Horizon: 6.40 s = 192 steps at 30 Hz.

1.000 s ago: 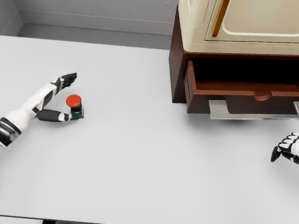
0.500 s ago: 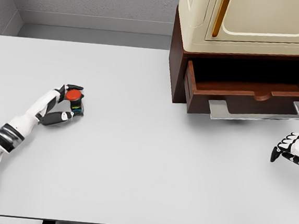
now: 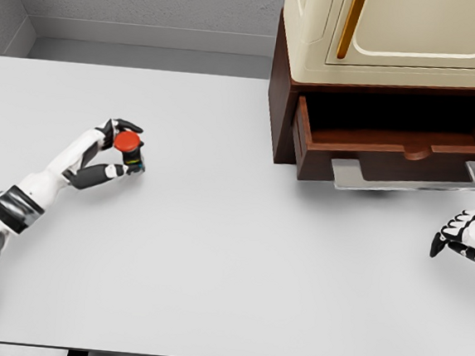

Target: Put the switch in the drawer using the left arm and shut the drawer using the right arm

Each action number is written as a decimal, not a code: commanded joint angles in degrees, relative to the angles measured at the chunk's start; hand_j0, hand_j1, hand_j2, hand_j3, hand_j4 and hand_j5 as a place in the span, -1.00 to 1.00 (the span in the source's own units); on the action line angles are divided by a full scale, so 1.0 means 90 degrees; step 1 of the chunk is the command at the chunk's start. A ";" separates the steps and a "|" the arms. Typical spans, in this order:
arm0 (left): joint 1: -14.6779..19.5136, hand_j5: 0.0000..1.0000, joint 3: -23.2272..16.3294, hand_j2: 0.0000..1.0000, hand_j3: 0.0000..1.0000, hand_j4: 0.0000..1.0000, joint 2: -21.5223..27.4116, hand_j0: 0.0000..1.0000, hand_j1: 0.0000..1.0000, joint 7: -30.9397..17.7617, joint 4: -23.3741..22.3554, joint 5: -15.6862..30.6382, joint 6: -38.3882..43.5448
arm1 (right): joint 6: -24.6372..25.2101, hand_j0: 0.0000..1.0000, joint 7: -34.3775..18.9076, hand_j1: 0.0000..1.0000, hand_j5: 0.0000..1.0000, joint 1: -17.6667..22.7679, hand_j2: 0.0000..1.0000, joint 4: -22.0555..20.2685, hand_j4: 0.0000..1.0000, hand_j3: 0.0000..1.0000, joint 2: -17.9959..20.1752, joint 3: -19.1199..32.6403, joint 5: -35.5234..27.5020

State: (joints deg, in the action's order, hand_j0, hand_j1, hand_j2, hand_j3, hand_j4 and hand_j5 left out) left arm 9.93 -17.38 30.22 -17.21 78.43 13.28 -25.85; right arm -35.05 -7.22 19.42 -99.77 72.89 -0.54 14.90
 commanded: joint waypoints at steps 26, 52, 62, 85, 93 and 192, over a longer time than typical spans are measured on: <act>0.0635 -0.23 -0.0042 -0.23 -0.23 -0.23 -0.1610 -0.23 -0.23 -0.0002 0.1842 -0.1856 0.0079 | 0.0005 -0.09 0.0002 -0.09 -0.09 0.0000 -0.09 0.0001 -0.09 -0.09 0.0017 0.0021 -0.0044; 0.1816 -0.26 -0.0306 -0.26 -0.26 -0.26 -0.3358 -0.26 -0.26 -0.0002 0.1667 -0.5216 0.0119 | 0.0005 -0.08 0.0002 -0.08 -0.08 0.0000 -0.08 0.0001 -0.08 -0.08 0.0017 0.0021 -0.0044; 0.2236 -0.27 -0.0764 -0.27 -0.27 -0.27 -0.3358 -0.27 -0.27 0.0007 0.1315 -0.6046 0.0109 | 0.0005 -0.08 0.0002 -0.08 -0.08 0.0000 -0.08 0.0001 -0.08 -0.08 0.0017 0.0021 -0.0044; 0.2871 0.33 -0.1233 0.33 0.33 0.33 -0.3358 0.33 0.33 0.0017 0.1051 -0.7247 0.0109 | 0.0005 -0.08 -0.0008 -0.08 -0.08 0.0000 -0.08 0.0011 -0.08 -0.08 0.0007 0.0021 -0.0044; 0.2861 0.34 -0.1243 0.34 0.34 0.34 -0.3358 0.34 0.34 0.0027 0.1100 -0.7247 0.0109 | 0.0005 -0.08 -0.0008 -0.08 -0.08 0.0000 -0.08 0.0001 -0.08 -0.08 0.0007 0.0021 -0.0044; -0.0586 1.00 0.2692 1.00 1.00 1.00 0.0284 1.00 1.00 -0.0373 -0.0189 -0.3839 -0.1016 | 0.0005 -0.03 -0.0076 -0.03 -0.03 -0.1895 -0.03 0.0646 -0.03 -0.03 -0.1184 -0.0428 0.0249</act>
State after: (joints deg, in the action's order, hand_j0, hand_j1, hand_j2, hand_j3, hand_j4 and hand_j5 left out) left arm 4.48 6.84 32.73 -20.60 76.69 -21.72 -35.10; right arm -35.15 -8.19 2.29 -94.74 62.92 -4.32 18.16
